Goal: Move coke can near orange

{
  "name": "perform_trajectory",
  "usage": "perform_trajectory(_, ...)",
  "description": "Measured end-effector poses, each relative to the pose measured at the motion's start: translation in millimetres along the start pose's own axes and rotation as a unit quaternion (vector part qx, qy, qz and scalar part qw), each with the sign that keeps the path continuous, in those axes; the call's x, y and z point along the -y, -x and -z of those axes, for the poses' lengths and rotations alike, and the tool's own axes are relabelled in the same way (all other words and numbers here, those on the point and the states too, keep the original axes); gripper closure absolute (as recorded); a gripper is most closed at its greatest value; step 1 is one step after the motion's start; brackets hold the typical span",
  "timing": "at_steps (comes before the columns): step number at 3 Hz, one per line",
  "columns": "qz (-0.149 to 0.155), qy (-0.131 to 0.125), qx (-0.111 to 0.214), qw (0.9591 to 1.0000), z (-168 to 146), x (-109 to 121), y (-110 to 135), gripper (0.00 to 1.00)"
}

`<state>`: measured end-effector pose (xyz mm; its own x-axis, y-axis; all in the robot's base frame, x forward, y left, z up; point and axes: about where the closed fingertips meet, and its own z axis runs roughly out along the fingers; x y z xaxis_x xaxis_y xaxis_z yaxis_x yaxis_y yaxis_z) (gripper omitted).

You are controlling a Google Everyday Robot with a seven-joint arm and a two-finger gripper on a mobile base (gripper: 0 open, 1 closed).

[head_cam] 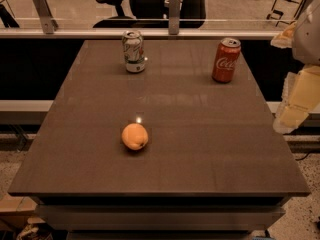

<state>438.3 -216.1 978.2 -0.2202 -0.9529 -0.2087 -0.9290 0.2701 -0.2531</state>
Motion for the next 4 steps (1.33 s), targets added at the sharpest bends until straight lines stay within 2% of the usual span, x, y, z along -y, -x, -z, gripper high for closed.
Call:
perform_trajectory(2,-0.005,-0.007,0.008,0.9999,2,4,0,0.0)
perform_trajectory(3,-0.019,-0.022,0.025,0.9993,7,13,-1,0.0)
perform_trajectory(4,-0.047,-0.047,0.044,0.9968,16,26,-11,0.0)
